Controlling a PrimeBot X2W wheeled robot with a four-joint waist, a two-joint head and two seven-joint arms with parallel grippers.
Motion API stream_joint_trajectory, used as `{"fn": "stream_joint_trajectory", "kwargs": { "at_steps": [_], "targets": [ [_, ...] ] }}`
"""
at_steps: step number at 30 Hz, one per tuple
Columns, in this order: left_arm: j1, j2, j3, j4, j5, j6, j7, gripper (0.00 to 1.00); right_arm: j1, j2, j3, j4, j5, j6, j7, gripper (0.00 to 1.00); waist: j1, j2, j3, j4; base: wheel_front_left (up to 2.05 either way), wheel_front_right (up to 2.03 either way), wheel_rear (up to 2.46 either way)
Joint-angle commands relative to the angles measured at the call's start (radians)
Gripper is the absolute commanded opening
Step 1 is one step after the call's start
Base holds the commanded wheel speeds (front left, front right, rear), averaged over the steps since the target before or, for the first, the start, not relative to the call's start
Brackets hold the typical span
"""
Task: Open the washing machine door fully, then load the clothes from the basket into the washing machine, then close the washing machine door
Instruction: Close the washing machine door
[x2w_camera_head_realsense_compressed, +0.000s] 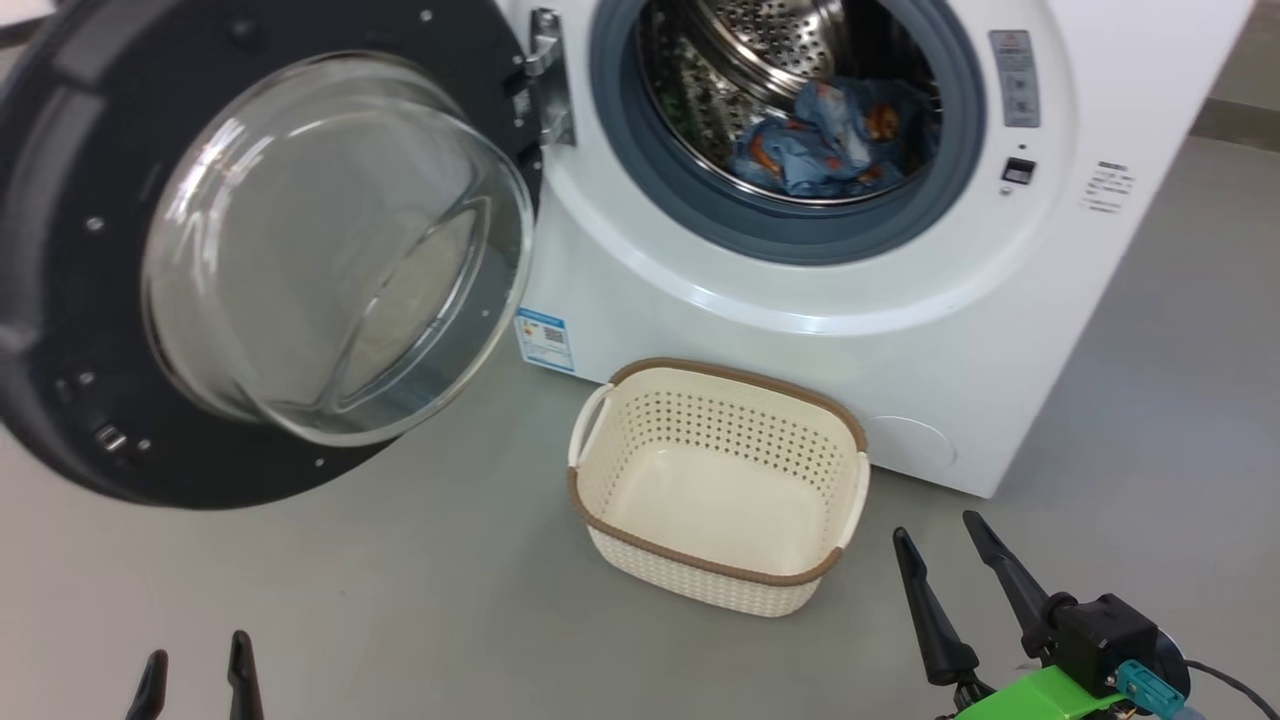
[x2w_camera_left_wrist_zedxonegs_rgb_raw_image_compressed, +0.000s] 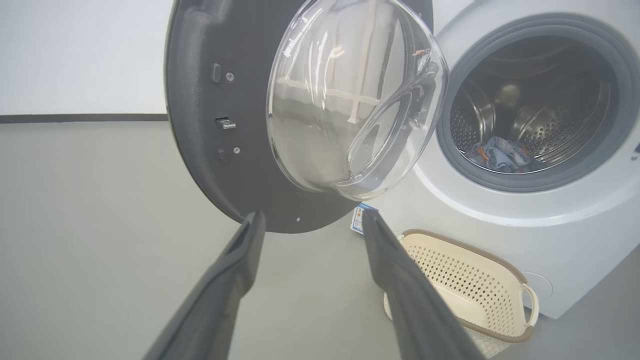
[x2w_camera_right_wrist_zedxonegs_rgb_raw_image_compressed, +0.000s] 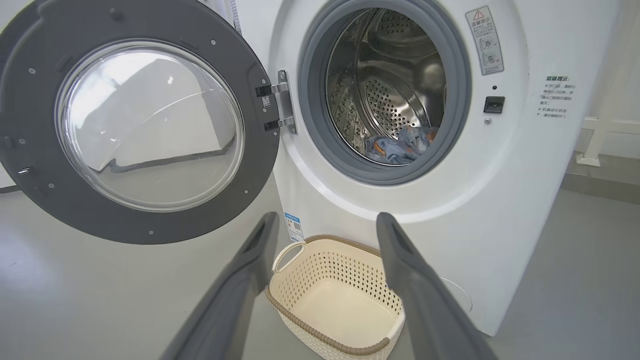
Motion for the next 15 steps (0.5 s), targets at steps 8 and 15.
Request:
{"fn": "stream_joint_trajectory", "kwargs": {
  "at_steps": [8, 15],
  "targets": [
    [-0.028, 0.006, 0.042, -0.009, -0.014, 0.015, -0.006, 1.00, -0.051, 0.000, 0.038, -0.021, -0.011, 0.002, -0.005, 1.00, 0.0000, -0.0001, 0.011, 0.055, 0.00, 0.00, 0.00],
    [-0.024, 0.006, 0.050, -0.013, -0.034, 0.033, -0.006, 1.00, -0.078, 0.000, 0.055, -0.010, -0.018, 0.002, -0.005, 1.00, 0.0000, -0.0001, 0.030, 0.065, 0.00, 0.00, 0.00]
  ]
}}
